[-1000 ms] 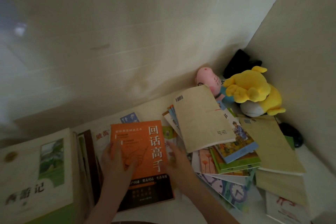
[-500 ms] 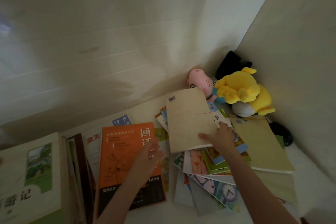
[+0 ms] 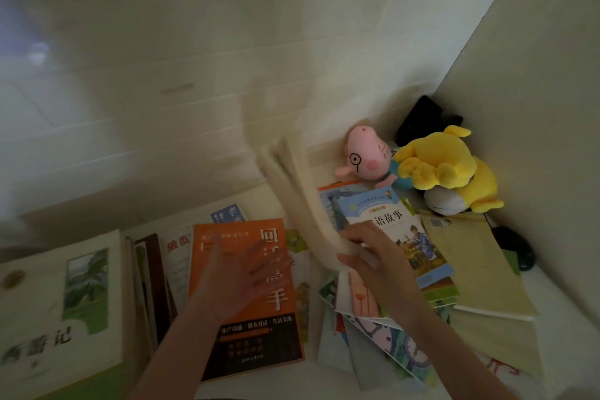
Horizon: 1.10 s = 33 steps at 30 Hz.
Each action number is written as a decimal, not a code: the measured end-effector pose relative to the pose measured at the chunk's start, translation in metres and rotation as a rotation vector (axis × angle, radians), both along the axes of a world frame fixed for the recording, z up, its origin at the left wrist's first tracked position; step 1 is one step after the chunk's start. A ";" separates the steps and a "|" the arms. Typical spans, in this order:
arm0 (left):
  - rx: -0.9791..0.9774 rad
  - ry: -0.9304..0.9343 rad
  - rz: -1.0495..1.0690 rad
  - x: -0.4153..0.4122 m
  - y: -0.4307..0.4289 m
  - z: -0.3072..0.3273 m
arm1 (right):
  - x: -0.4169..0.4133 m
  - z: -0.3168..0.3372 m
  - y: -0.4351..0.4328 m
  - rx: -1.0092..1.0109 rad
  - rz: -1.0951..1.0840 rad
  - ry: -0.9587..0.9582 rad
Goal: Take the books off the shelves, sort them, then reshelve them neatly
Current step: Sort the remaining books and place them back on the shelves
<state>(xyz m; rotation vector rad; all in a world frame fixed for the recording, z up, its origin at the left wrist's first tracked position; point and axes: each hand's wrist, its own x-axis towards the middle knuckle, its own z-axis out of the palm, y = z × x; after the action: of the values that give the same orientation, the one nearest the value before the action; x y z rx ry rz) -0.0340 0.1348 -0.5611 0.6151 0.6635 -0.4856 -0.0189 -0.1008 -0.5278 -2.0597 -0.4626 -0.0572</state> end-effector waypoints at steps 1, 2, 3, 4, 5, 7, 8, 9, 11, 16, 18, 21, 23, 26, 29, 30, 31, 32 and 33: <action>-0.029 0.002 0.078 0.000 0.011 0.003 | -0.002 -0.003 -0.002 -0.024 0.066 -0.092; 0.011 0.010 0.125 -0.001 0.022 0.005 | -0.004 -0.008 -0.005 -0.044 0.105 -0.140; 0.096 0.033 0.138 -0.003 0.030 0.006 | -0.003 -0.018 -0.008 -0.092 0.141 -0.209; 0.137 0.041 0.116 -0.008 0.036 0.008 | -0.004 -0.033 -0.010 -0.167 0.149 -0.264; 0.134 0.023 0.081 -0.014 0.039 0.006 | -0.008 -0.050 -0.009 -0.248 0.130 -0.296; 0.191 -0.046 -0.003 -0.029 0.038 0.003 | -0.024 -0.087 -0.005 -0.346 0.021 -0.145; 0.264 -0.062 -0.033 -0.036 0.035 0.002 | -0.035 -0.101 0.000 -0.355 -0.035 -0.030; 0.333 -0.052 -0.045 -0.043 0.033 -0.001 | -0.047 -0.111 0.005 -0.337 -0.078 0.028; 0.418 0.000 -0.019 -0.052 0.033 -0.007 | -0.065 -0.124 0.018 -0.234 -0.158 -0.004; 0.307 0.055 0.104 -0.062 0.044 -0.009 | -0.094 -0.109 0.067 0.176 -0.469 0.330; 0.281 0.061 0.135 -0.064 0.050 -0.004 | -0.090 -0.101 0.079 0.362 -0.500 0.649; 0.245 0.026 0.183 -0.069 0.058 0.013 | -0.075 -0.082 0.088 0.681 -0.416 0.837; 0.192 -0.017 0.200 -0.074 0.062 0.026 | -0.069 -0.060 0.094 0.771 -0.285 0.833; 0.184 -0.111 0.241 -0.084 0.066 0.042 | -0.065 -0.028 0.103 0.772 -0.150 0.818; 0.275 -0.152 0.323 -0.097 0.076 0.059 | -0.064 -0.009 0.116 0.747 -0.018 0.856; 0.318 -0.161 0.339 -0.103 0.084 0.061 | -0.064 -0.006 0.122 0.737 0.025 0.868; 0.388 -0.172 0.351 -0.110 0.095 0.062 | -0.063 -0.005 0.131 0.721 0.065 0.864; 0.475 -0.184 0.342 -0.118 0.107 0.062 | -0.063 -0.004 0.141 0.689 0.097 0.856; 0.561 -0.174 0.309 -0.128 0.121 0.061 | -0.062 -0.006 0.151 0.645 0.124 0.864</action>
<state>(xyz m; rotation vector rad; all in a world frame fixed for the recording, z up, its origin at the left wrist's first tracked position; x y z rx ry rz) -0.1617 0.2555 -0.5000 1.0488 0.7161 0.0534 -0.0812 0.0499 -0.5333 -1.2493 -0.0082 0.6510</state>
